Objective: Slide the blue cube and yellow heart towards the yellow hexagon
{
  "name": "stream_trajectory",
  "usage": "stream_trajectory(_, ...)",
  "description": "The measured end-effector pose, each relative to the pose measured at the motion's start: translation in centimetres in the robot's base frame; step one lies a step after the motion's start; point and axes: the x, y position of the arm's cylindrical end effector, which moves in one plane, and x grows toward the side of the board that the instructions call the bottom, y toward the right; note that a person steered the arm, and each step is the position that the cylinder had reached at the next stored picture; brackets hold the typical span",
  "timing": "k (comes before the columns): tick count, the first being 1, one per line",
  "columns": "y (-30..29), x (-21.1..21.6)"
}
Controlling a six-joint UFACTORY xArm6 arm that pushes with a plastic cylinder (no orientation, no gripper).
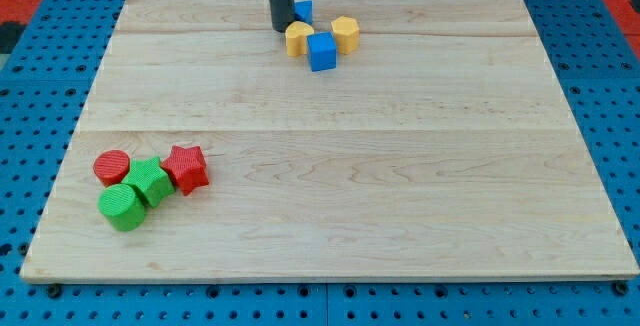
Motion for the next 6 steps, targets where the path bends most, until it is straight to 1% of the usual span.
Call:
stream_trajectory(2,0.6,-0.2)
stream_trajectory(3,-2.9,-0.2)
stream_trajectory(4,-4.3,-0.2)
stream_trajectory(5,-3.8,1.7)
stream_trajectory(6,-3.0,5.1)
